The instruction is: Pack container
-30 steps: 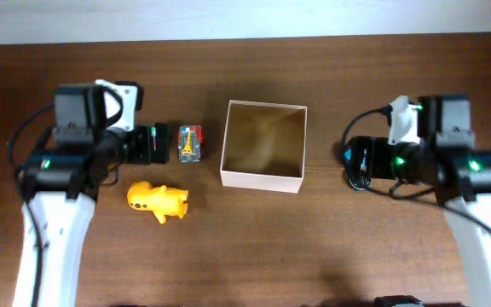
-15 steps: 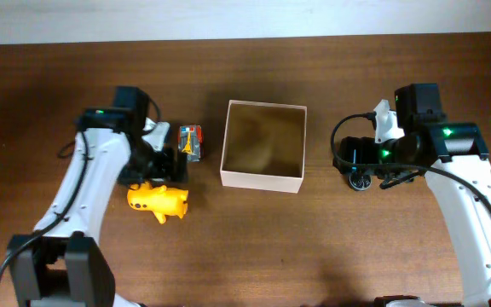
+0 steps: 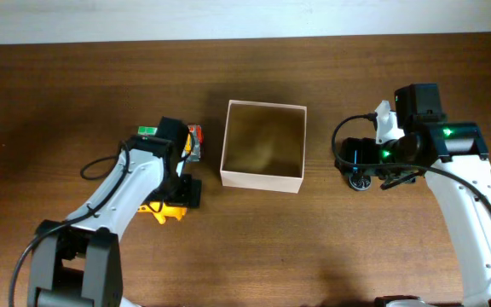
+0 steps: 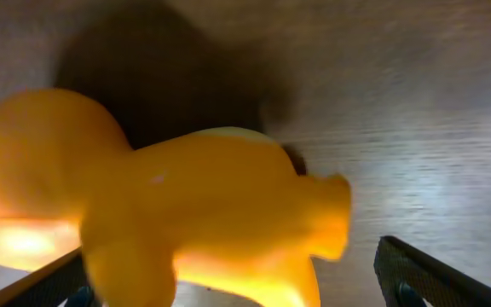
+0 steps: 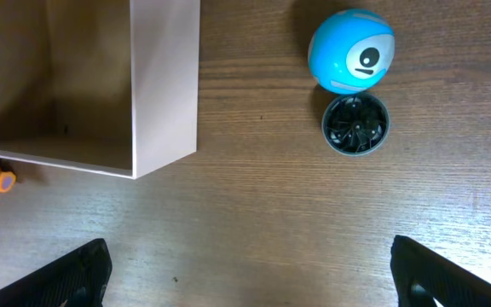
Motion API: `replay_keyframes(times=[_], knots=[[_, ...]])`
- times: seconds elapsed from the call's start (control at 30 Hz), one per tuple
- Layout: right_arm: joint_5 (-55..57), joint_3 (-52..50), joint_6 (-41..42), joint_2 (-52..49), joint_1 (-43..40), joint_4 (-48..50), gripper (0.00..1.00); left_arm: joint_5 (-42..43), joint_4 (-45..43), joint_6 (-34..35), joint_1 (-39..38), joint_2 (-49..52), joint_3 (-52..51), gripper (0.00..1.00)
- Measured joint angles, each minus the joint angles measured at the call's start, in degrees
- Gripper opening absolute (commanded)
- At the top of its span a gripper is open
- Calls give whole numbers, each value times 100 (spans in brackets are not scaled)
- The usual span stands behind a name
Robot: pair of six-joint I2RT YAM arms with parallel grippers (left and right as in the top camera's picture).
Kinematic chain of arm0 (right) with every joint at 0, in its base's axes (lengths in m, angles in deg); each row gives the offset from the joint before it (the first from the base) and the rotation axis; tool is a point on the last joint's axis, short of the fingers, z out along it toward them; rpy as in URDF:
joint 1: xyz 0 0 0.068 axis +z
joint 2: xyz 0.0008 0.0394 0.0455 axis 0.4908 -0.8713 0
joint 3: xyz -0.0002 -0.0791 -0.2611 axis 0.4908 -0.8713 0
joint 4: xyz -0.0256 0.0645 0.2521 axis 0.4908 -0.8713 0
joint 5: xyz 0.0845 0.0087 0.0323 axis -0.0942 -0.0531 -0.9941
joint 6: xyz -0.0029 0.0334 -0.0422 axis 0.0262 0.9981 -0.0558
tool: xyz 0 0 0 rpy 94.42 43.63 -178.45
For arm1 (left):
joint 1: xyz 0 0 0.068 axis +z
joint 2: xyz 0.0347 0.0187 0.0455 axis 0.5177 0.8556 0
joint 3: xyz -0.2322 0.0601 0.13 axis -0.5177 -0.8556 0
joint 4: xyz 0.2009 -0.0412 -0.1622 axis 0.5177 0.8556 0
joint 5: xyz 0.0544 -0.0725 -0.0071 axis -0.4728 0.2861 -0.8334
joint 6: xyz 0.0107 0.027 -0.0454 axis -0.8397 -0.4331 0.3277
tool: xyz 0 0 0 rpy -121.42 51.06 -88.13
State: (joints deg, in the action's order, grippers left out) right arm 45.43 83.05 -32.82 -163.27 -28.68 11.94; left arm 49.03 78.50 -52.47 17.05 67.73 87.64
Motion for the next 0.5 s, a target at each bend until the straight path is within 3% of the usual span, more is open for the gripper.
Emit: replay_keyframes(times=[0.2,0.37,0.5], knots=[[7,-2,-2,0,0,2,99,205,-26,15,0,-98,42,98],[20,0,0,0,0,0,99,413,37,15,0,-793,402,99],[20,0,0,0,0,0,99,116,-234,13,55,-1309,555,99]])
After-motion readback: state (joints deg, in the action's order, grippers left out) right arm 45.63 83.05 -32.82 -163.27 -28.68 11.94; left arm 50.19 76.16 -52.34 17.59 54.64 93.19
